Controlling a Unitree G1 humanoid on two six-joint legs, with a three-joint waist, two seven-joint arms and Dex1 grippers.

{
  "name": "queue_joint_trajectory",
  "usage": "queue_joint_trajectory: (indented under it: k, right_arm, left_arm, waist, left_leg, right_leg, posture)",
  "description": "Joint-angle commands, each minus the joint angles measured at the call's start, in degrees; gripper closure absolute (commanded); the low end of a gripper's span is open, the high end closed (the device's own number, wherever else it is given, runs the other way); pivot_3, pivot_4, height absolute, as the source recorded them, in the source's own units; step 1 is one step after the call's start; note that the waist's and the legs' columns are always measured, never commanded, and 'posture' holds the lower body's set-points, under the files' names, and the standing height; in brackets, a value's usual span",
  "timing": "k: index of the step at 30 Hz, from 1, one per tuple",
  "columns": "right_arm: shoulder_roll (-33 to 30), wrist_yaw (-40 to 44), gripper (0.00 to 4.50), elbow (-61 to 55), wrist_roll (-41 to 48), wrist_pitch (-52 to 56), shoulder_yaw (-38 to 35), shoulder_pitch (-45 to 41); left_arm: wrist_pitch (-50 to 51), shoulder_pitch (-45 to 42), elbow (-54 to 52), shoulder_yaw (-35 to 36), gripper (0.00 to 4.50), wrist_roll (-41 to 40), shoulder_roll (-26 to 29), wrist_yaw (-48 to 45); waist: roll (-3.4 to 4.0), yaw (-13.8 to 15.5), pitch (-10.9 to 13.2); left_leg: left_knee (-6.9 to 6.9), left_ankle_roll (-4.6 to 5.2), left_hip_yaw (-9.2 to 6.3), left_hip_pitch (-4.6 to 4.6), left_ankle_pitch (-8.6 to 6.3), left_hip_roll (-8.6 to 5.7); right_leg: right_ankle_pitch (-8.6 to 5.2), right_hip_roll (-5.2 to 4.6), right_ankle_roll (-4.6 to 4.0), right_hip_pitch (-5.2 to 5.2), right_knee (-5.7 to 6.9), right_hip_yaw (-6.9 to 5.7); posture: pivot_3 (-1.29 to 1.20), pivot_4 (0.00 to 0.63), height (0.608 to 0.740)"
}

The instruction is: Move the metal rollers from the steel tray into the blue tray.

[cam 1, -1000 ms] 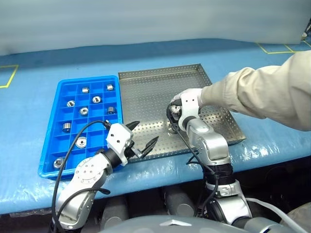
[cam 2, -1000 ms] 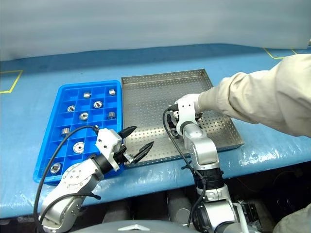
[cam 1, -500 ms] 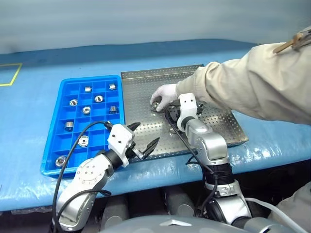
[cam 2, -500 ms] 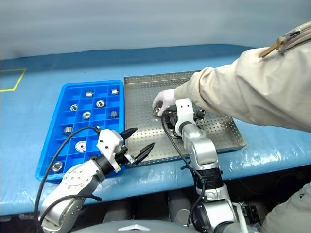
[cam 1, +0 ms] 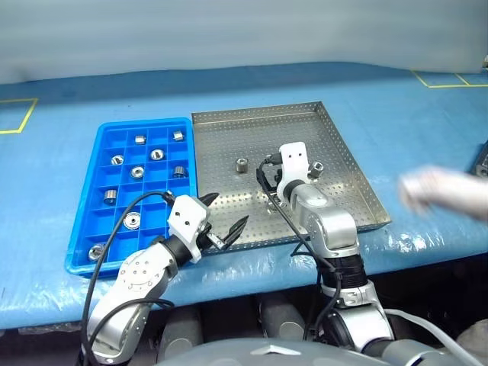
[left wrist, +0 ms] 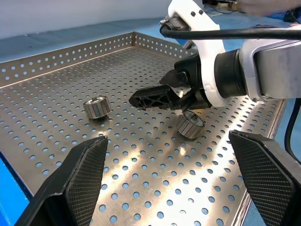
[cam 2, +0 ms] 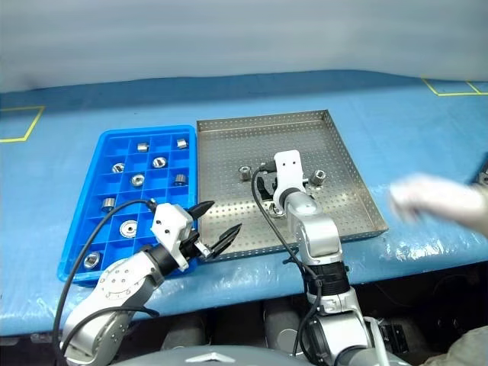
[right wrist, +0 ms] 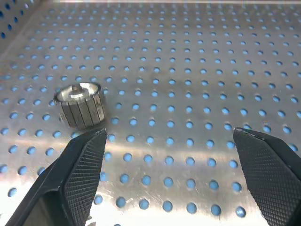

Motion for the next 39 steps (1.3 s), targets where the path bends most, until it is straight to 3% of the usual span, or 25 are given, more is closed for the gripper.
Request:
queue_joint_trajectory:
  k: [1,12,22,25,31,32,39]
  right_arm:
    - [1.71,0.84,0.0,0.44,0.8,-3.98,0.64,-3.84]
    - [6.52,0.43,0.0,14.57,-0.01,-12.53,1.9,-9.04]
    - [6.29,-2.75,0.0,22.9,-3.45,-16.71,2.6,-9.46]
    - [6.33,-2.9,0.57,23.98,-3.63,-16.56,2.4,-8.95]
    - [6.34,-2.64,2.58,24.49,-3.82,-16.34,2.07,-8.37]
    - [6.37,-2.58,2.75,24.24,-3.8,-16.2,2.06,-8.27]
    - [6.55,-0.85,2.75,18.42,-3.63,-14.26,3.6,-8.43]
  left_arm:
    - [-0.33,0.12,-2.42,0.45,0.01,-0.7,0.17,0.28]
    - [-0.44,1.24,-3.42,0.59,0.01,-0.47,-0.07,1.81]
    - [-0.85,2.1,-3.96,0.75,0.01,-0.37,-0.23,2.87]
    - [-0.95,2.27,-3.9,0.86,0.0,-0.37,-0.45,3.24]
    - [-1.01,2.13,-3.56,0.87,0.0,-0.51,-0.37,3.31]
    - [-1.02,2.11,-3.51,0.88,0.0,-0.54,-0.38,3.31]
    - [-2.03,2.43,-3.27,1.35,0.0,0.43,-1.2,4.89]
  waist:
    - [0.01,0.03,0.0]
    - [0.01,1.47,0.01]
    - [0.02,2.39,0.01]
    - [0.03,2.4,0.01]
    - [0.03,2.41,0.01]
    - [0.03,2.41,0.01]
    - [0.05,2.44,0.02]
  left_leg:
    - [0.0,0.0,-0.01,0.0,0.0,0.0]
    - [-0.09,0.0,-0.03,-0.02,0.0,0.01]
    - [-0.08,0.0,-0.03,-0.01,0.0,0.01]
    - [-0.08,0.0,-0.02,-0.01,0.0,0.01]
    - [-0.08,0.0,-0.03,-0.01,0.0,0.01]
    - [-0.08,0.0,-0.03,0.01,0.0,0.01]
    - [-0.08,0.0,-0.03,0.0,0.0,0.01]
  right_leg:
    - [0.0,0.0,0.0,0.0,0.0,-0.01]
    - [0.02,0.0,0.03,-0.03,-0.01,-0.04]
    - [-0.01,0.0,-0.02,-0.03,-0.01,-0.05]
    - [0.0,-0.01,-0.02,-0.03,-0.02,-0.04]
    - [-0.01,0.0,-0.02,-0.02,-0.01,-0.05]
    - [-0.01,0.0,-0.03,-0.01,-0.01,-0.06]
    - [-0.02,0.0,-0.03,-0.02,-0.01,-0.06]
  posture:
    - [-0.02,0.15,0.74]
    - [0.03,0.15,0.74]
    - [0.04,0.15,0.74]
    - [0.03,0.15,0.74]
    - [0.03,0.15,0.74]
    - [0.03,0.15,0.74]
    - [0.05,0.15,0.74]
